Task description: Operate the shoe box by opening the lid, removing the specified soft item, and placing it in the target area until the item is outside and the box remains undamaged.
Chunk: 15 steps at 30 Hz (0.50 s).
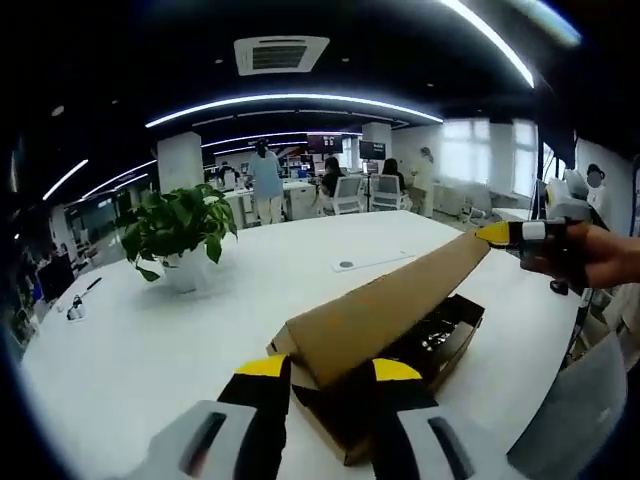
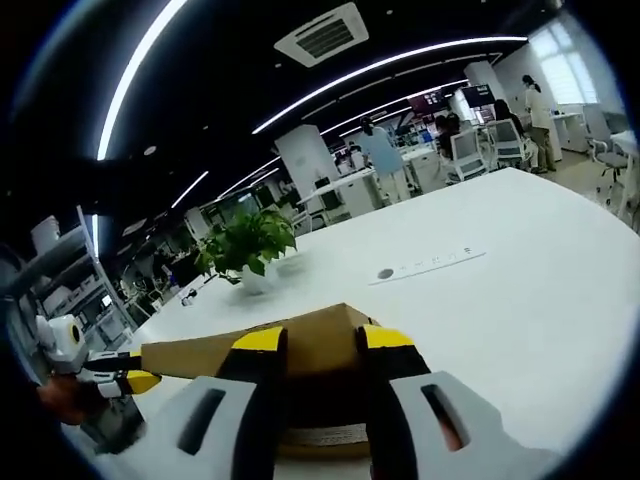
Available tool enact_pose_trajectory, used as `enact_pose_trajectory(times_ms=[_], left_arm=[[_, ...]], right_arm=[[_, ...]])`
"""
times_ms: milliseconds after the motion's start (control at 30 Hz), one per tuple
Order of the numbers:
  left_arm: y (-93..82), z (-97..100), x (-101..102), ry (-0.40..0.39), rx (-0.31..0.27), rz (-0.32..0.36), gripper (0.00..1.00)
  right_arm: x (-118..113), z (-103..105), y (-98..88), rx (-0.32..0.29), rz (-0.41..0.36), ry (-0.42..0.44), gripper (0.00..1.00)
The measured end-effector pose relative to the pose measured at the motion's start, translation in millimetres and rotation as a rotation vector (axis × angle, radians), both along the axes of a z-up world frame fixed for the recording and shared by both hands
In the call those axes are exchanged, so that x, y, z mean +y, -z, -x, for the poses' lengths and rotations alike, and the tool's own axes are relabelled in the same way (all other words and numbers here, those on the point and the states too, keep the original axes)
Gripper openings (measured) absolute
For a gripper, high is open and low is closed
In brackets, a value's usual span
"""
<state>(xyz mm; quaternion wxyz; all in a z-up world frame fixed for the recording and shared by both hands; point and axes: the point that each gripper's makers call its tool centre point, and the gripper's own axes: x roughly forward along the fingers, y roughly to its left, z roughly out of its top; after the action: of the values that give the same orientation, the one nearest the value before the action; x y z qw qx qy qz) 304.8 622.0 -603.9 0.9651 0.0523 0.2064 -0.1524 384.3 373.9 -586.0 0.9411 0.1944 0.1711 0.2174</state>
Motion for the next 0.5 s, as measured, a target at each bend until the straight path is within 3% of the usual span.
enact_pose_trajectory(times_ms=[300,500], left_arm=[[-5.6,-6.9,5,-0.029,-0.033,-0.037,0.24],[-9.6,-10.6,7,-0.044,-0.043,-0.014,0.23]], right_arm=[[1,-7,-8.3,0.002,0.004,-0.04,0.24],[2,-11,-9.9,0.009,-0.014,-0.04,0.24]])
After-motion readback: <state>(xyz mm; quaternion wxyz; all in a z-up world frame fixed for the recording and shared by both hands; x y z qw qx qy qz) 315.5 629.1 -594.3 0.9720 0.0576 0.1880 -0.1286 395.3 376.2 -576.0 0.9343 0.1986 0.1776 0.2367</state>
